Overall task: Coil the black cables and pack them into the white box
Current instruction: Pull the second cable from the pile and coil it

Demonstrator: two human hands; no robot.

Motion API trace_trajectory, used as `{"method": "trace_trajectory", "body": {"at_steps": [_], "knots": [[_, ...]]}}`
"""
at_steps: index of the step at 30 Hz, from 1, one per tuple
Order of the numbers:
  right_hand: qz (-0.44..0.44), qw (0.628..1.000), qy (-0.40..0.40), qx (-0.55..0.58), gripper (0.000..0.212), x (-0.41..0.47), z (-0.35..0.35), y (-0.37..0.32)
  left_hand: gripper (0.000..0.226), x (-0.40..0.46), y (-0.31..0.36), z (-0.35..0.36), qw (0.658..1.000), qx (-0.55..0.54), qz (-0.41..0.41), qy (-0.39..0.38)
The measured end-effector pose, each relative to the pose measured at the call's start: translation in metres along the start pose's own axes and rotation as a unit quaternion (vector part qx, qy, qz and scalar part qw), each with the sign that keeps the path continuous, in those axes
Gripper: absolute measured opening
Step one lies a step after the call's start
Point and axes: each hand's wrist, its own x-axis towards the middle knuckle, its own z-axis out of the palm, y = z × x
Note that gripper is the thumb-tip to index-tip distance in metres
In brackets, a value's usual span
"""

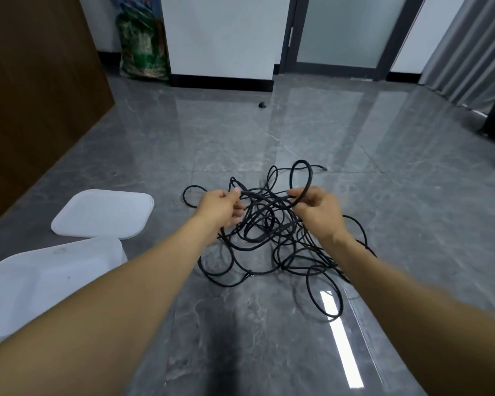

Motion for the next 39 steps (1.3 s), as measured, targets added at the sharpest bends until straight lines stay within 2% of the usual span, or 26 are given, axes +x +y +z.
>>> {"method": "trace_trajectory", "body": {"at_steps": [3,5,11,13,15,18,21,24,27,30,39], "knots": [[0.011,0.998,-0.052,0.042,0.024,-0.005,0.002,-0.004,0.011,-0.006,-0.002,0.011,0.993,0.11,0.052,-0.017],[0.022,0.995,-0.07,0.073,0.035,-0.005,0.002,-0.004,0.018,-0.012,-0.004,0.014,0.98,0.173,0.085,-0.047],[0.037,0.986,-0.104,0.123,0.02,-0.003,0.001,-0.003,0.017,-0.021,-0.004,0.02,0.949,0.241,0.158,-0.132],[0.056,0.989,-0.078,0.113,0.037,0.0,0.003,-0.005,0.022,-0.019,-0.003,0.018,0.942,0.26,0.181,-0.107],[0.079,0.992,-0.015,0.094,0.048,0.003,0.004,-0.007,0.028,-0.016,-0.002,0.015,0.95,0.243,0.182,-0.073],[0.158,0.977,0.089,0.116,0.041,0.008,-0.004,0.0,0.032,-0.005,-0.003,0.004,0.976,0.155,0.155,-0.019],[0.214,0.954,0.128,0.168,0.036,0.007,-0.015,0.01,0.034,-0.001,-0.005,-0.005,0.986,0.098,0.135,0.014],[0.227,0.95,0.159,0.141,0.036,0.007,-0.023,0.016,0.034,0.002,-0.005,-0.013,0.99,0.065,0.123,0.033],[0.228,0.943,0.191,0.147,0.037,0.011,-0.028,0.019,0.032,0.001,0.0,-0.017,0.996,-0.01,0.088,0.01],[0.236,0.93,0.214,0.185,0.036,0.012,-0.028,0.021,0.035,-0.007,0.004,-0.015,0.997,-0.021,0.067,-0.028],[0.252,0.902,0.239,0.255,0.025,0.014,-0.016,0.013,0.036,-0.017,0.003,-0.002,0.981,0.076,0.092,-0.15]]}}
